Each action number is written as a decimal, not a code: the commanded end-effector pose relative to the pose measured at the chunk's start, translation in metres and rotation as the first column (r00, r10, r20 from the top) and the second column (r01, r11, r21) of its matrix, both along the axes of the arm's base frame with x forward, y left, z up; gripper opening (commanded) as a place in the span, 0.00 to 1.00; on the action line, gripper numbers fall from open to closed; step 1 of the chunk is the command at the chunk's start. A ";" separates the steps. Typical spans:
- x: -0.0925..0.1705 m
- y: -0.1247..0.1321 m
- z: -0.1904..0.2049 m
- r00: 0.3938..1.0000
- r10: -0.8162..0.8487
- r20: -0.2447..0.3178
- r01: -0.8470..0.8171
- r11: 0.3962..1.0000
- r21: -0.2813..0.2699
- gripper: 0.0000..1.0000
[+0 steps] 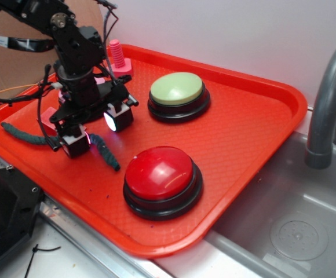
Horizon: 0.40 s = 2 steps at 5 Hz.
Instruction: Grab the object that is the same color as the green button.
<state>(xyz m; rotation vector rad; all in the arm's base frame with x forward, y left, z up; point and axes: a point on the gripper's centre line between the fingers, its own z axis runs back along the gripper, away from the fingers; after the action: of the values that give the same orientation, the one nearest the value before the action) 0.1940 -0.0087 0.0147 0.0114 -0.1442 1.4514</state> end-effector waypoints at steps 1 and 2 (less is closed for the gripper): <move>-0.003 0.002 -0.004 1.000 -0.005 0.002 0.005 1.000 0.008 0.00; -0.003 0.001 -0.002 1.000 -0.015 0.008 0.015 1.000 0.017 0.00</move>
<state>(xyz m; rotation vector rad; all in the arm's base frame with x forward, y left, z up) 0.1961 -0.0109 0.0145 0.0243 -0.1679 1.4290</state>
